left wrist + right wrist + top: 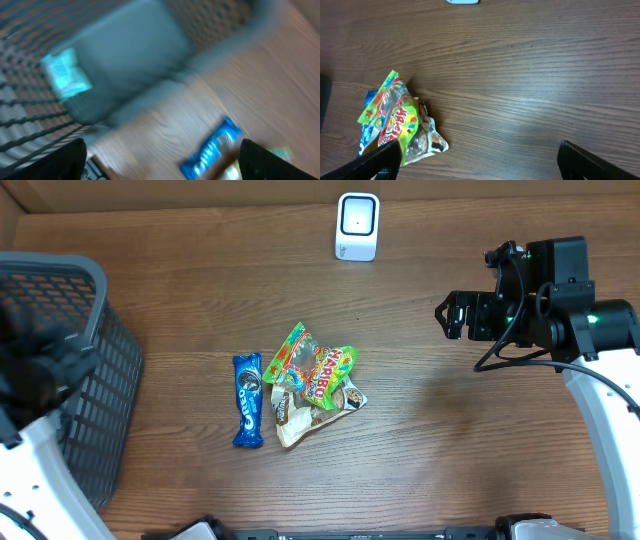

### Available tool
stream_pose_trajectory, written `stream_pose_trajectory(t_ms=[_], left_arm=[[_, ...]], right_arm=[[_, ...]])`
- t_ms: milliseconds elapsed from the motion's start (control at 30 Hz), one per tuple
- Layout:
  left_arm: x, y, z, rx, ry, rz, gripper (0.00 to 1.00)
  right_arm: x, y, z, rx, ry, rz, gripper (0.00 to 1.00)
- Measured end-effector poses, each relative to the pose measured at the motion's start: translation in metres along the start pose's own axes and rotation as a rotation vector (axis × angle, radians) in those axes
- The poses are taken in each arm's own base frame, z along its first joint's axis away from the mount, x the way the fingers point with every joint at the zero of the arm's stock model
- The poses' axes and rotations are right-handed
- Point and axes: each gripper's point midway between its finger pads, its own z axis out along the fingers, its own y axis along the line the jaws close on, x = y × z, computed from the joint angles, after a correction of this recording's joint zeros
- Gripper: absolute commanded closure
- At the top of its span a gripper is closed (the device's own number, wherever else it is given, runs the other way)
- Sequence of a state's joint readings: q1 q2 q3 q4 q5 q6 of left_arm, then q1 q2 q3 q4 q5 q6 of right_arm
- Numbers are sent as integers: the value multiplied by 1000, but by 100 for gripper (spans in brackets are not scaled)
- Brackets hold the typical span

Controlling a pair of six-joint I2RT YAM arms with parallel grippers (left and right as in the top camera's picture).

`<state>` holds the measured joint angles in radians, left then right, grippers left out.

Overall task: Scan the item barcode
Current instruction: 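Reach the left gripper into the basket and grasp the green wipes pack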

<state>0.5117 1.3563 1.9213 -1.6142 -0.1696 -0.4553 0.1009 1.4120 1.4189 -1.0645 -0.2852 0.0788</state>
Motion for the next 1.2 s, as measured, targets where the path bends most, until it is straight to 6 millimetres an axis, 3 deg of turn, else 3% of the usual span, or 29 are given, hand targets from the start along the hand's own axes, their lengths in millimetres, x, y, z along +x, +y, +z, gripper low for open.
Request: stream_pose_trajectory(t_ms=[33, 200, 600, 1000, 1200], left_arm=[[-8, 18, 14, -41, -4, -73, 8], [-19, 58, 73, -122, 53, -225, 7], [7, 129, 169, -248, 222, -436, 4], [44, 148, 242, -266, 202, -425, 0], [34, 152, 259, -258, 164, -323, 0]], right_arm=[[-1, 0, 0, 0, -2, -1, 0], [-1, 0, 0, 0, -4, -1, 0], [0, 0, 0, 0, 0, 0, 0], [1, 0, 0, 1, 3, 1, 0], [1, 0, 0, 1, 6, 2, 0]])
